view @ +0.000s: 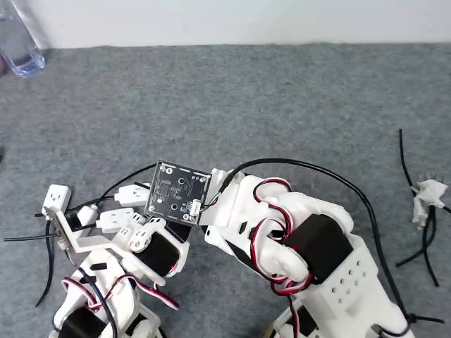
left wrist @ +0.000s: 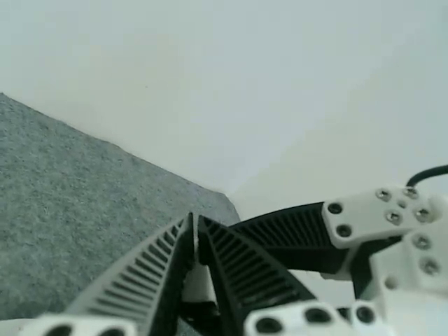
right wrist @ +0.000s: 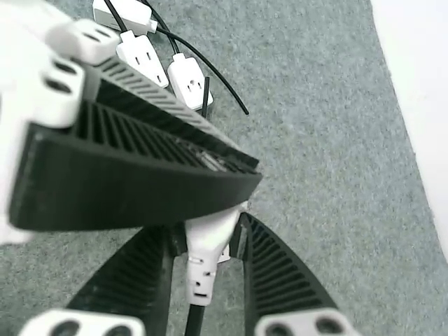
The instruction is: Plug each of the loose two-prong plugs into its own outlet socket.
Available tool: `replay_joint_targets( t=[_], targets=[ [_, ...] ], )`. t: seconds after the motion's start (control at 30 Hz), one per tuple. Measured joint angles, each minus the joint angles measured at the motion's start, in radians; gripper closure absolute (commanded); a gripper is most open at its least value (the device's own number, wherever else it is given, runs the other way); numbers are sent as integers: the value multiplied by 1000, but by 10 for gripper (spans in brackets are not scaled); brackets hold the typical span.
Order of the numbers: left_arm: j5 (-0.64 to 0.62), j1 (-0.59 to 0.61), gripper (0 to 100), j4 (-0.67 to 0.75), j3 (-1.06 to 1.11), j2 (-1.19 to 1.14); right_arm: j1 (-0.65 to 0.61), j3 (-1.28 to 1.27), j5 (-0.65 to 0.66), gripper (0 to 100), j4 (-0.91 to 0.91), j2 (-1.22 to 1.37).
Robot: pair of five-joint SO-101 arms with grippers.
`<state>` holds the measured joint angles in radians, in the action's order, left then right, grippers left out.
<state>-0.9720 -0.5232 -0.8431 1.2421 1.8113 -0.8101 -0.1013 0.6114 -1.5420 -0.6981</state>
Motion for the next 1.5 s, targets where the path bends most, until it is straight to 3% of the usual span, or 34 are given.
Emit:
replay_joint_targets(
  t=[1.5],
  targets=[
    [-2,6,987,2,-15,2,-8,130,0,991,-63,2]
  ],
)
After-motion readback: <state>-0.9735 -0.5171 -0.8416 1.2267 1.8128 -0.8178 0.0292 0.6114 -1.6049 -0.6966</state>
